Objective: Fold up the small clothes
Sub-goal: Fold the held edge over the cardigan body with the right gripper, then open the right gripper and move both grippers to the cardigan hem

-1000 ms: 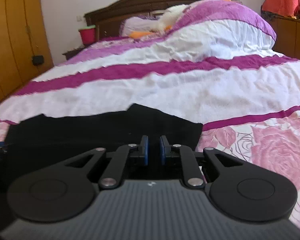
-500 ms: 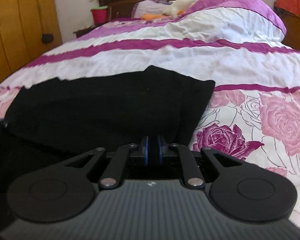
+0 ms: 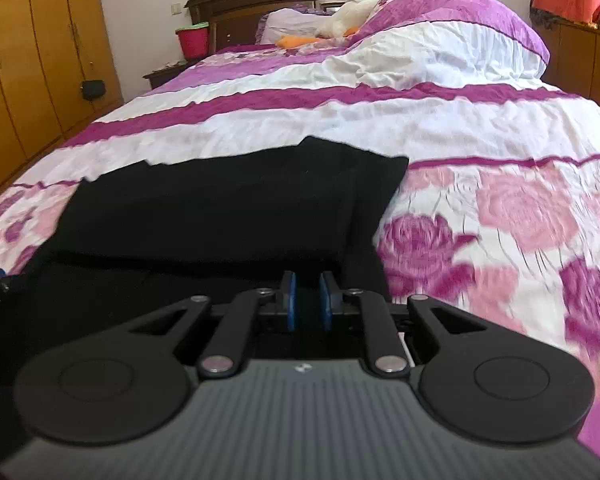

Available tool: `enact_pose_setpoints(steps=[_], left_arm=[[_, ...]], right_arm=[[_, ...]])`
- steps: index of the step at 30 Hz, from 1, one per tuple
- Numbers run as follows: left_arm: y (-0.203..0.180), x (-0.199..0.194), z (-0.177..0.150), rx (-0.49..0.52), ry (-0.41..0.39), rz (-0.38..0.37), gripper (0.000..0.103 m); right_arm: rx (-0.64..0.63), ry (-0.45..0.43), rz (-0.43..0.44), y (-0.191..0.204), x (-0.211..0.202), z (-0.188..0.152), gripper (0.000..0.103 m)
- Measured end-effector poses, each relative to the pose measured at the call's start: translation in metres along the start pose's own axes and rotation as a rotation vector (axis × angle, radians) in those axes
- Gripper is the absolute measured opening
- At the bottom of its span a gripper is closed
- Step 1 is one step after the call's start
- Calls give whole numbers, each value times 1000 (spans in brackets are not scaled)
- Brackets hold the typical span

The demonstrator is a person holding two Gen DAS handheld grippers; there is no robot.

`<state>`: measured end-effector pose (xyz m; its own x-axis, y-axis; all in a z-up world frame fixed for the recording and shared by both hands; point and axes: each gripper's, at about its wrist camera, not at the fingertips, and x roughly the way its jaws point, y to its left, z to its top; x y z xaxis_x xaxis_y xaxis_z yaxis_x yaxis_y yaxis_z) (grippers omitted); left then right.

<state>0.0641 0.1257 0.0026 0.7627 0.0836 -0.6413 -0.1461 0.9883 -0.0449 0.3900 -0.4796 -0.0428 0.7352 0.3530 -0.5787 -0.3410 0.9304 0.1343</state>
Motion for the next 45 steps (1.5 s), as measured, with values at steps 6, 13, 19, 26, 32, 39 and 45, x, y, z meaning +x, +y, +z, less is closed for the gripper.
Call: enact_pose_setpoints(steps=[6, 13, 19, 26, 32, 39, 45], left_arm=[[12, -39, -31, -50, 32, -20, 79], [14, -66, -60, -81, 58, -56, 79], [8, -77, -82, -69, 82, -85, 79], [0, -80, -106, -33, 122, -116, 79], [-12, -80, -118, 37, 118, -112, 79], [-15, -83, -128, 51, 110, -177, 78], [-17, -85, -133, 40, 116, -228, 76]], right_arm=[[-27, -1, -30, 7, -40, -32, 43], [9, 19, -32, 6, -69, -66, 43], [37, 23, -51, 1, -89, -90, 43], [48, 76, -80, -3, -97, -122, 43], [39, 73, -75, -4, -101, -139, 43], [85, 78, -35, -6, -100, -147, 45], [91, 97, 45, -4, -99, -152, 47]])
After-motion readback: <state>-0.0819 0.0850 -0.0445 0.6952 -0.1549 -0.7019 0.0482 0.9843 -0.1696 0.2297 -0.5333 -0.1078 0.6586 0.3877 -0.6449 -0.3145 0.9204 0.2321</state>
